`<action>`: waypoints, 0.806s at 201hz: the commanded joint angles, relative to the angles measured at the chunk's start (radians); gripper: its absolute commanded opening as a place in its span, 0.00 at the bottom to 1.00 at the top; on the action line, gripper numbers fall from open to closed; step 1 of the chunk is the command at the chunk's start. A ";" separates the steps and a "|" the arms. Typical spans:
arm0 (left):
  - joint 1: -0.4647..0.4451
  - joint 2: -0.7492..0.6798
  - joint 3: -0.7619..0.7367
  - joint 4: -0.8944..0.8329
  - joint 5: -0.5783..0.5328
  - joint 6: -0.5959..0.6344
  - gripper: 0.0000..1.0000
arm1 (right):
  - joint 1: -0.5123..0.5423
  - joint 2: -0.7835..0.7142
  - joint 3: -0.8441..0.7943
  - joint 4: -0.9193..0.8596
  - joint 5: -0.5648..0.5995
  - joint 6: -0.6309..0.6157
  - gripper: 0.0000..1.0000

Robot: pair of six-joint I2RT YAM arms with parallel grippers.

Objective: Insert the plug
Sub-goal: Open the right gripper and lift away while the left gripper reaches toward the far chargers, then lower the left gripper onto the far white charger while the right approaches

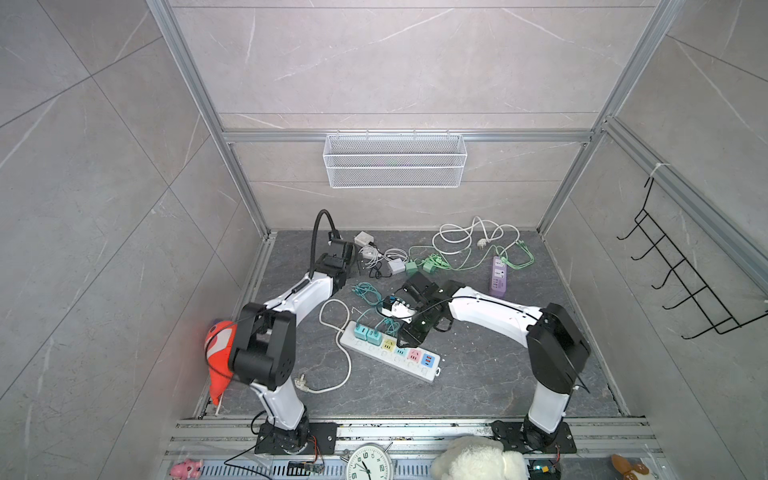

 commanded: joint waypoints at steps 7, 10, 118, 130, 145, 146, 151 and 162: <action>0.015 0.151 0.211 -0.054 0.038 -0.004 0.98 | -0.014 -0.112 -0.067 0.082 0.082 0.059 0.51; 0.016 0.171 0.240 -0.066 0.039 -0.005 0.98 | -0.017 -0.119 -0.075 0.088 0.095 0.066 0.51; 0.039 0.694 0.967 -0.350 0.064 -0.089 0.95 | -0.127 -0.160 -0.125 0.205 0.220 0.215 0.53; 0.038 0.721 1.004 -0.355 0.066 -0.112 0.95 | -0.128 -0.162 -0.130 0.208 0.215 0.214 0.53; 0.039 0.743 1.035 -0.352 0.061 -0.141 0.94 | -0.128 -0.163 -0.134 0.208 0.206 0.208 0.53; 0.039 0.744 1.037 -0.352 0.061 -0.143 0.94 | -0.128 -0.163 -0.136 0.208 0.205 0.207 0.53; 0.038 0.752 1.046 -0.352 0.056 -0.154 0.94 | -0.130 -0.163 -0.138 0.210 0.204 0.206 0.53; 0.039 0.769 1.067 -0.350 0.056 -0.172 0.94 | -0.130 -0.164 -0.144 0.213 0.200 0.201 0.53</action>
